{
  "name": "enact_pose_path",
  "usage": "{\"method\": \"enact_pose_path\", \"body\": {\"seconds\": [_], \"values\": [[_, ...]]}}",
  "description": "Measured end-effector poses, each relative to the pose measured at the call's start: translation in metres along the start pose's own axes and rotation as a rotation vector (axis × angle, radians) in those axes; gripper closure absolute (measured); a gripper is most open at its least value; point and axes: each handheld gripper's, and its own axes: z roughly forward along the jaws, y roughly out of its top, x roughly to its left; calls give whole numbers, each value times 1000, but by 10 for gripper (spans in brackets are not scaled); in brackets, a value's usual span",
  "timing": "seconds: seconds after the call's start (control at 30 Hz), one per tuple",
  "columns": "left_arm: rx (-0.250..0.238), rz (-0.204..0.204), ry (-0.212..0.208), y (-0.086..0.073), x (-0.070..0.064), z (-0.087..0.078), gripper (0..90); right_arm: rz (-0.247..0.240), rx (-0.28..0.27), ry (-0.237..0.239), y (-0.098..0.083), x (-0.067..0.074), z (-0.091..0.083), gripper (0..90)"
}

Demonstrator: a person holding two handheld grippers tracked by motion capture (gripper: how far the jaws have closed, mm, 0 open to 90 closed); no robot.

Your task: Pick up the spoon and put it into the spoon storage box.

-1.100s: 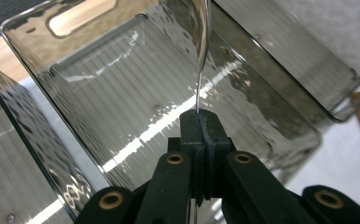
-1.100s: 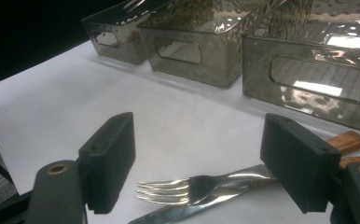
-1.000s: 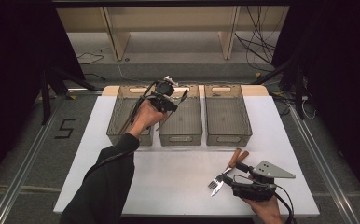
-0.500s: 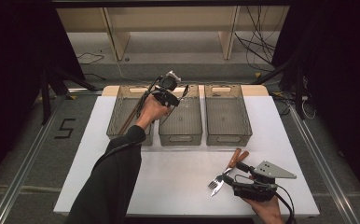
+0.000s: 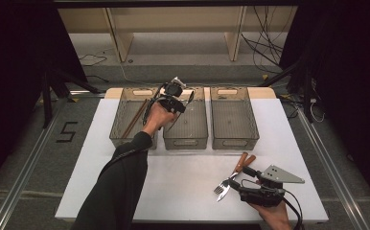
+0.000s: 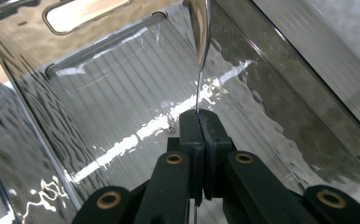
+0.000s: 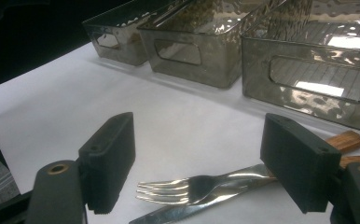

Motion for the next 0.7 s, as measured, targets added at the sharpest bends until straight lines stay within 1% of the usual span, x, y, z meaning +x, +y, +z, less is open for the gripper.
{"method": "enact_pose_path", "body": {"seconds": [0.13,0.27,0.3,0.33,0.37,0.43,0.5,0.63,0.7], "values": [[4,-5,-2,-2,0,2,882,-2,-2,2,0,0,0,270],[-2,-17,-17,-3,-1,4,872,0,-1,2,0,0,0,270],[-7,-22,-19,-3,-1,4,840,-1,-1,2,0,0,0,270],[-7,-27,-20,-3,-1,4,785,0,-1,2,0,0,0,270],[-6,-29,-25,-3,-1,4,711,0,-1,2,0,0,0,270],[-5,-28,-30,-3,-3,3,604,0,-1,2,0,0,0,270],[-13,-22,-39,-4,-4,0,564,0,-1,2,0,0,0,270],[-22,-22,-59,-4,-7,-7,475,0,-1,2,0,1,0,270],[-37,-19,-64,-6,-9,-13,432,2,0,1,0,1,0,270]]}}
